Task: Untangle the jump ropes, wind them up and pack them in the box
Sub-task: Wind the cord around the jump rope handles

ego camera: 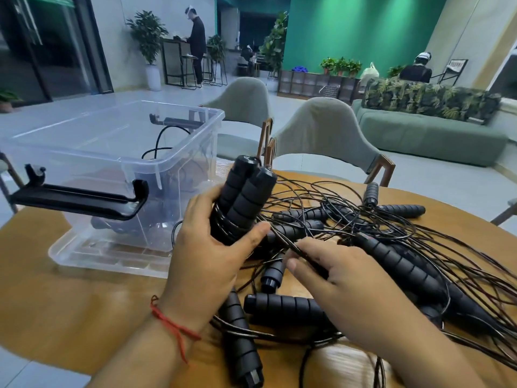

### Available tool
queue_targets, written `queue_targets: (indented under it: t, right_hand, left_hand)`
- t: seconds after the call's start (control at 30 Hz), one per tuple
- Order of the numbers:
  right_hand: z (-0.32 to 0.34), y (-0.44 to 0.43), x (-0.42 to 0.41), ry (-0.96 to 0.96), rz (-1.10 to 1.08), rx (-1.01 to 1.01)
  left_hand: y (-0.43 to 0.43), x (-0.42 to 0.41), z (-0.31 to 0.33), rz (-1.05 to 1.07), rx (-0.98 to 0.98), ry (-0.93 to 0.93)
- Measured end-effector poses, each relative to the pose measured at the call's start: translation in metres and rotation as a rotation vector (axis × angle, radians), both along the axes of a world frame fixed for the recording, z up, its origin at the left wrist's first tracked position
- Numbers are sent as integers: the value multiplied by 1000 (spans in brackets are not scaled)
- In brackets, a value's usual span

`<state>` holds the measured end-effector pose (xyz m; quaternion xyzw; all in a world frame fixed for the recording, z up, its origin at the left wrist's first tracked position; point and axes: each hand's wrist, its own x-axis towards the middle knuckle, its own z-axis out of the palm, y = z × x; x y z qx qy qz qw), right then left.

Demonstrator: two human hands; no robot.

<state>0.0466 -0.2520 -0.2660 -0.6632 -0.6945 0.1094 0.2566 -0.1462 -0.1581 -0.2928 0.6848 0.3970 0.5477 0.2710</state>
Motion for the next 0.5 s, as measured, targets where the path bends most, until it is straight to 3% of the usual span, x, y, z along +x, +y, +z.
queue_targets:
  t: [0.17,0.33,0.4,0.5]
  right_hand:
    - [3,0,12,-92,-74,-21]
    - [7,-2,16,-43,-54,-78]
    - [8,-3,11,-21,-22,-46]
    - [12,-6,4,-44,-19,54]
  left_hand:
    - [-5,4,3,-56,-85,-126]
    - [-3,6,4,-122,-196,-380]
    - [-2,6,5,-83,-197,-330]
    - [0,2,2,-62,-107,-18]
